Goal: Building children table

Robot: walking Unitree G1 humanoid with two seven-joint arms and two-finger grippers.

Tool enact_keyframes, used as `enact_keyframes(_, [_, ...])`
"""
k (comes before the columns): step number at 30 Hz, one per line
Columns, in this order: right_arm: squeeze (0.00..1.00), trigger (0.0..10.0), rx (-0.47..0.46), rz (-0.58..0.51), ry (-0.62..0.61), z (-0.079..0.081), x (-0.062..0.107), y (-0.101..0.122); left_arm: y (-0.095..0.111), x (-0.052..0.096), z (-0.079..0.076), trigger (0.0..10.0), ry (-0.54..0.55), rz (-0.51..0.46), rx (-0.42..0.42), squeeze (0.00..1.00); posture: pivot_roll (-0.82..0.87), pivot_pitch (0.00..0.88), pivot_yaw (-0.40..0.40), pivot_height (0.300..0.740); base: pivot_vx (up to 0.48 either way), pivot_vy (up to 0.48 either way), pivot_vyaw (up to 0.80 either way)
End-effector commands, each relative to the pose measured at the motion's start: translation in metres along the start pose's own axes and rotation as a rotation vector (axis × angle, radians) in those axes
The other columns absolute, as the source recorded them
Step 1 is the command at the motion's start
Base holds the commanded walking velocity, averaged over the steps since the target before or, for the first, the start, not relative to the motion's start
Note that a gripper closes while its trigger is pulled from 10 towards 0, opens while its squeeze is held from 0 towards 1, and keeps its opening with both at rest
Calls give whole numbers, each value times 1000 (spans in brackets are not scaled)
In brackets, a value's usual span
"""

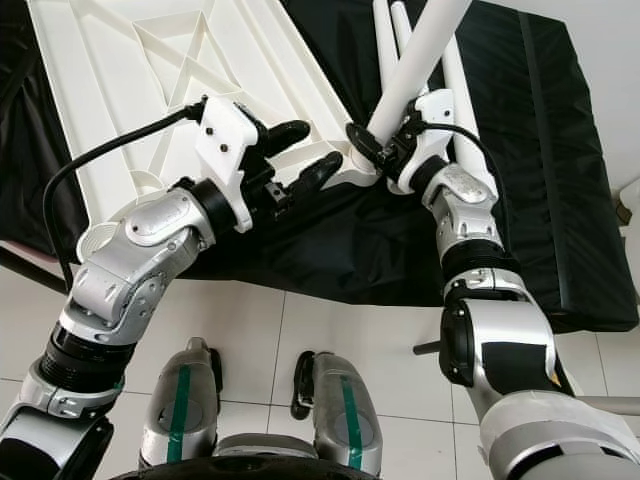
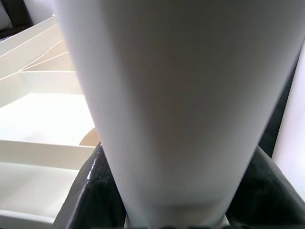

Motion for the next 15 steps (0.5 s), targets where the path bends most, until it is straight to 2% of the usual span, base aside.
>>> enact_keyframes(1, [0,10000,-15,-21,-22,-4,2,3,-1,-1,-1,10000,-5,9,2,0,100,49,-96,740,0,0,0])
enact_keyframes(6, [0,10000,9,-47,-38,5,-1,4,-2,-1,-2,10000,-7,10,4,0,99,49,-100,740,0,0,0])
enact_keyframes(15, [0,10000,-1,-82,-116,16,-2,5,-3,0,-4,10000,-13,14,7,0,101,47,-100,740,0,0,0])
Point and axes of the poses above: a point about 5 cm out from each wrist's last joint towards the gripper, its own x axis pointing back from the gripper into the wrist, its own y axis along the axis of the wrist's last joint, z = x × y, the point moved 3 cm from there along -x, pointing out of the wrist towards the gripper, and after that the axes turned 3 degrees about x, right-handed, at the moved point
